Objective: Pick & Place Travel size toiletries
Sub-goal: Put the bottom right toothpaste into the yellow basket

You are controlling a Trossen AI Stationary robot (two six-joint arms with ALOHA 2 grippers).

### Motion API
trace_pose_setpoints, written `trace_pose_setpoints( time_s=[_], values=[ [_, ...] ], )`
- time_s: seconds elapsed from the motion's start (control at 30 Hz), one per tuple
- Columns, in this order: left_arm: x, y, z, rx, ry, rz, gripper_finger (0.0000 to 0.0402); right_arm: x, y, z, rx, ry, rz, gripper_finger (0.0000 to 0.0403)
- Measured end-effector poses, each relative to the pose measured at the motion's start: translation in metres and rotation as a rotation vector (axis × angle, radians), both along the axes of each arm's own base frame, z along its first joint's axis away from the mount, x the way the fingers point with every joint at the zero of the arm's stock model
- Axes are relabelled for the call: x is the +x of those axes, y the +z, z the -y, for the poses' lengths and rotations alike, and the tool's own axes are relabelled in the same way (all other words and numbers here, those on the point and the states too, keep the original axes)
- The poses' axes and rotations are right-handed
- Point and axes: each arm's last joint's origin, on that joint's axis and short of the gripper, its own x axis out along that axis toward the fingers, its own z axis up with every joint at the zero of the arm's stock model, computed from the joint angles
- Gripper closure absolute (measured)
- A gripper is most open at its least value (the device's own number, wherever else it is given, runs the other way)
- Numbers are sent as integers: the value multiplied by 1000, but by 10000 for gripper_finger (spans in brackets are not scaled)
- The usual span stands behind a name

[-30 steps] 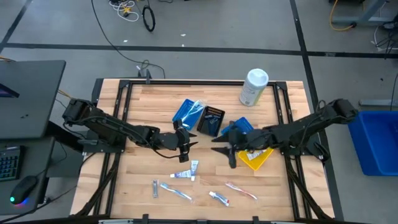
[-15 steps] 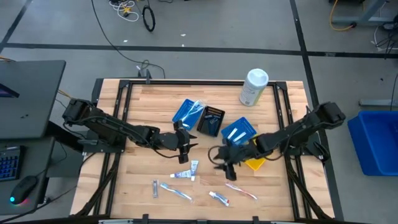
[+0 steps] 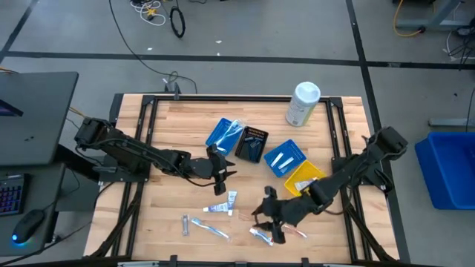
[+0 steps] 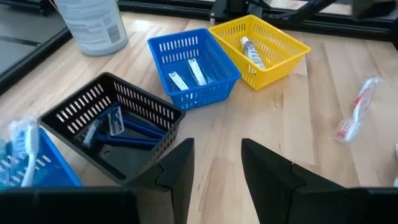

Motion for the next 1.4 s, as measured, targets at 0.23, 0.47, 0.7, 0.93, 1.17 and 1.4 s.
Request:
trace_pose_setpoints(
  time_s=[0.23, 0.47, 0.7, 0.93, 1.17, 1.4],
  values=[
    [0, 1, 0, -7, -6, 5, 262, 7, -38, -23, -32, -11, -143, 197],
    [0, 0, 0, -17, -1, 7, 262, 8, -88, -38, -20, -16, -299, 204],
    [0, 0, 0, -48, 19, 16, 262, 0, -113, -52, -15, -33, -368, 201],
    [0, 0, 0, -82, 37, 24, 262, -2, -126, -55, -94, -5, -375, 227],
    [0, 0, 0, -84, 37, 23, 262, 0, -119, -48, -90, 20, -392, 311],
    [0, 0, 0, -69, 27, 16, 262, -8, -70, -16, -180, 9, -413, 340]
  ],
)
